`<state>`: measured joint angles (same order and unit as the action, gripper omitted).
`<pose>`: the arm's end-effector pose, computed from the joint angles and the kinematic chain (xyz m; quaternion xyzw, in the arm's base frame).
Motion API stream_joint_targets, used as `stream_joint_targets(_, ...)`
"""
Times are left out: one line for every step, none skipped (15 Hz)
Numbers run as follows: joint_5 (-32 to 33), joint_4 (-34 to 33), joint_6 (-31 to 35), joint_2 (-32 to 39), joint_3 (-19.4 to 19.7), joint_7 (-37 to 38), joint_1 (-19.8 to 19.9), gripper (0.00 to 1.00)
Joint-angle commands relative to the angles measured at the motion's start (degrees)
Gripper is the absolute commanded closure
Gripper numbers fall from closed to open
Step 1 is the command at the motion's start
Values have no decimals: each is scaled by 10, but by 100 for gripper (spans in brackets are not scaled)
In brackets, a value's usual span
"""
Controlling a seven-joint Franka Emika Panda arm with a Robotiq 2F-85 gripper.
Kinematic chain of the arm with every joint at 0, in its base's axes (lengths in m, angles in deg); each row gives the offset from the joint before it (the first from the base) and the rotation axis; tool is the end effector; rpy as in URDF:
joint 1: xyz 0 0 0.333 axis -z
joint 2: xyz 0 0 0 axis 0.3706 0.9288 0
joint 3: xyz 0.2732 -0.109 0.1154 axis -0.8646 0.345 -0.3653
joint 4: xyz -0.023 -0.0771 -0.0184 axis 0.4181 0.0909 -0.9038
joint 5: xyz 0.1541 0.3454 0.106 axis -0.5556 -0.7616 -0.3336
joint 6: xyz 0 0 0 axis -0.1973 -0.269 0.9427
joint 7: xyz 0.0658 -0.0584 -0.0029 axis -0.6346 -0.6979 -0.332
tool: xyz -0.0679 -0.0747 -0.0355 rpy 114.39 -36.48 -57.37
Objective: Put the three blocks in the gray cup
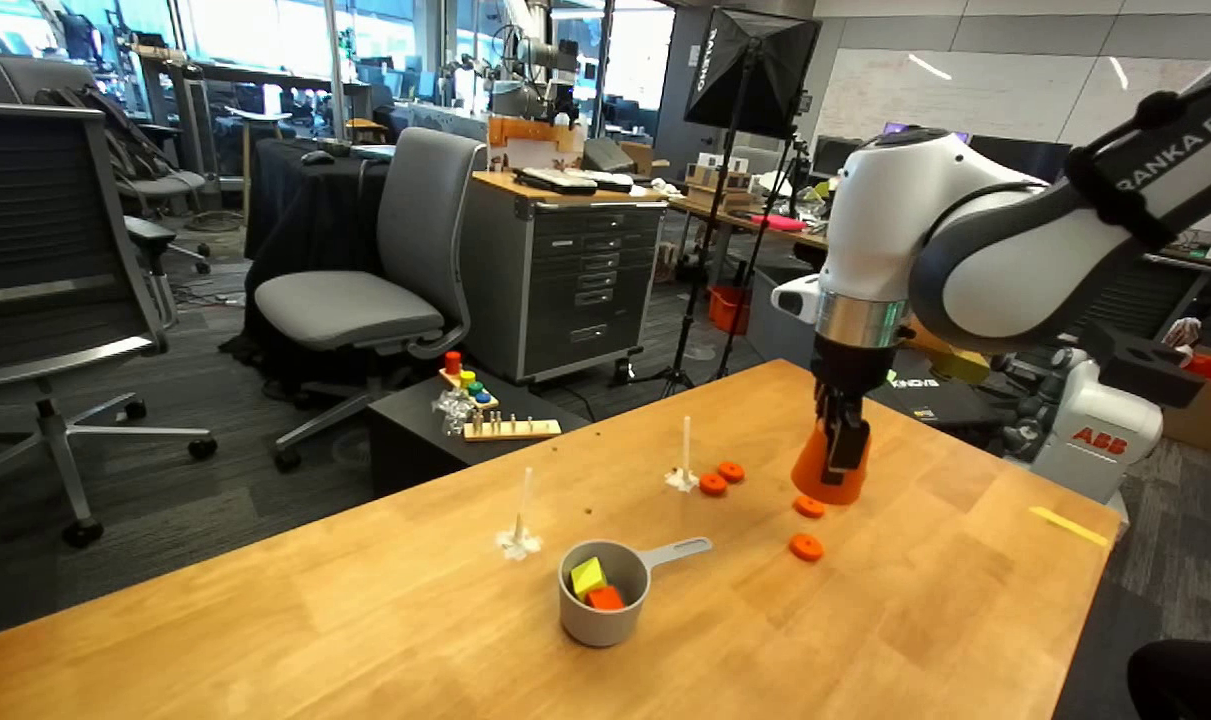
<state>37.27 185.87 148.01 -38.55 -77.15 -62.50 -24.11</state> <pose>0.5939 0.0362 0.1820 0.9297 0.3527 -0.0455 0.0959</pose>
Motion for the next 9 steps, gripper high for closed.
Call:
stream_joint_targets(29,4,-10,12,-2,31,-38,50)
stream_joint_targets(32,3,-10,18,-3,36,-46,50)
stream_joint_targets(35,0,-10,26,-4,38,-53,50)
stream_joint_targets(35,-4,-13,35,-5,39,-59,50)
stream_joint_targets(38,-6,-13,43,-5,38,-65,50)
stream_joint_targets(41,-9,-13,51,-6,39,-69,50)
stream_joint_targets(43,-13,-14,58,-7,36,-72,50)
stream_joint_targets(44,-15,-16,64,-8,35,-74,50)
stream_joint_targets(46,-17,-16,68,-8,33,-77,6)
